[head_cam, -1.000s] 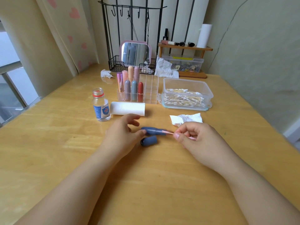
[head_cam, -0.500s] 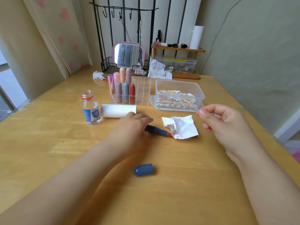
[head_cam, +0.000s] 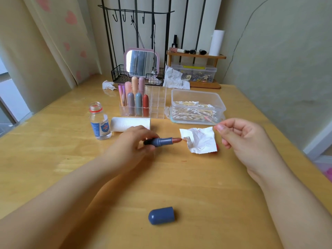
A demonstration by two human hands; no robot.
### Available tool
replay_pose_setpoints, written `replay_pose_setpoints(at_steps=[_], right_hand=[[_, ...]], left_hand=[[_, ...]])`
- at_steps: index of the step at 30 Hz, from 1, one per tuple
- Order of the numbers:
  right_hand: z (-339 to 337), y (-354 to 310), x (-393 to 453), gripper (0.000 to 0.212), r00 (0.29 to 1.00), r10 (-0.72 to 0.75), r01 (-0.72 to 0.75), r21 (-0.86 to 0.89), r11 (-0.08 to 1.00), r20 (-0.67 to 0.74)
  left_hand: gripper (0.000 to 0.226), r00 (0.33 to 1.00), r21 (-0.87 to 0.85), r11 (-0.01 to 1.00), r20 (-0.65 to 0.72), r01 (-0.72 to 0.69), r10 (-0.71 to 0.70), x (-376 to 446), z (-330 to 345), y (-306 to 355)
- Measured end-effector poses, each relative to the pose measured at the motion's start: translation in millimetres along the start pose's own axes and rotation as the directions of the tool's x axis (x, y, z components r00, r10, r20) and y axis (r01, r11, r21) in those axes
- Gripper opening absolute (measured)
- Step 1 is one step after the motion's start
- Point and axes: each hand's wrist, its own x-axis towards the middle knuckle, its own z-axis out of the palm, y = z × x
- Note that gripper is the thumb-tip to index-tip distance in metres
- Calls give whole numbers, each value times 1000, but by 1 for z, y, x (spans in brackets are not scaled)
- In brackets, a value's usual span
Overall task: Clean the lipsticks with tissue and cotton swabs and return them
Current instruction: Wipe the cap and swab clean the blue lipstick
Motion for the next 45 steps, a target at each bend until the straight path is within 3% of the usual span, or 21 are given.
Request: replay_pose_setpoints(at_steps=[2, 5, 7, 9, 12, 15, 18, 21, 25, 29, 31, 37, 39, 42, 45], right_hand=[[2, 0, -1, 10, 1000, 4, -4, 13, 1000, 11], [6, 0, -2, 10, 998, 11, -12, 29, 1000, 60], [10, 1, -4, 11, 994, 6, -9, 28, 1000, 106], [12, 0, -6, 12, 989, -11, 8, 15, 1000, 150], [11, -6, -9, 12, 953, -43, 44, 2, 999, 299], [14, -16, -18, 11, 827, -23, 68, -59, 996, 561], [23, -20, -30, 13, 705, 82, 160, -270, 949, 704], [31, -22, -39, 13, 667, 197, 235, -453, 860, 719], [40, -29, -45, 11, 620, 287, 227, -518, 825, 730], [45, -33, -49, 39, 519, 350, 259, -534, 805, 780], [49, -34, -52, 43, 492, 365, 306, -550, 777, 790], [55, -34, -55, 25, 531, 318, 371, -552, 747, 786], [55, -34, -53, 17, 603, 262, 340, -540, 770, 753], [54, -30, -49, 14, 765, 176, 248, -536, 807, 619], [52, -24, -46, 13, 840, 153, 191, -546, 816, 521]], left_hand=[[19, 989, -249, 957, 15, 149, -150, -6, -5, 5], [18, 962, -630, 729, 127, 267, -242, -13, -8, 18], [21, 956, -747, 600, 176, 285, -235, -15, -5, 26], [19, 958, -794, 540, 187, 279, -219, -18, 1, 30], [14, 961, -767, 587, 149, 260, -231, -21, 8, 27], [12, 944, -644, 703, 98, 301, -314, -21, 11, 18], [13, 932, -485, 811, 21, 326, -362, -20, 10, 9], [13, 926, -372, 867, -50, 331, -375, -18, 8, 5], [14, 919, -266, 901, -105, 343, -381, -16, 8, 2], [17, 911, -254, 899, -117, 356, -394, -16, 9, 0], [18, 912, -249, 901, -119, 356, -393, -16, 9, -1], [19, 904, -236, 893, -104, 382, -414, -15, 9, 0], [19, 902, -239, 889, -91, 391, -422, -15, 9, 1], [19, 902, -241, 886, -83, 395, -425, -16, 8, 1], [18, 904, -229, 889, -69, 397, -422, -17, 7, 1]])
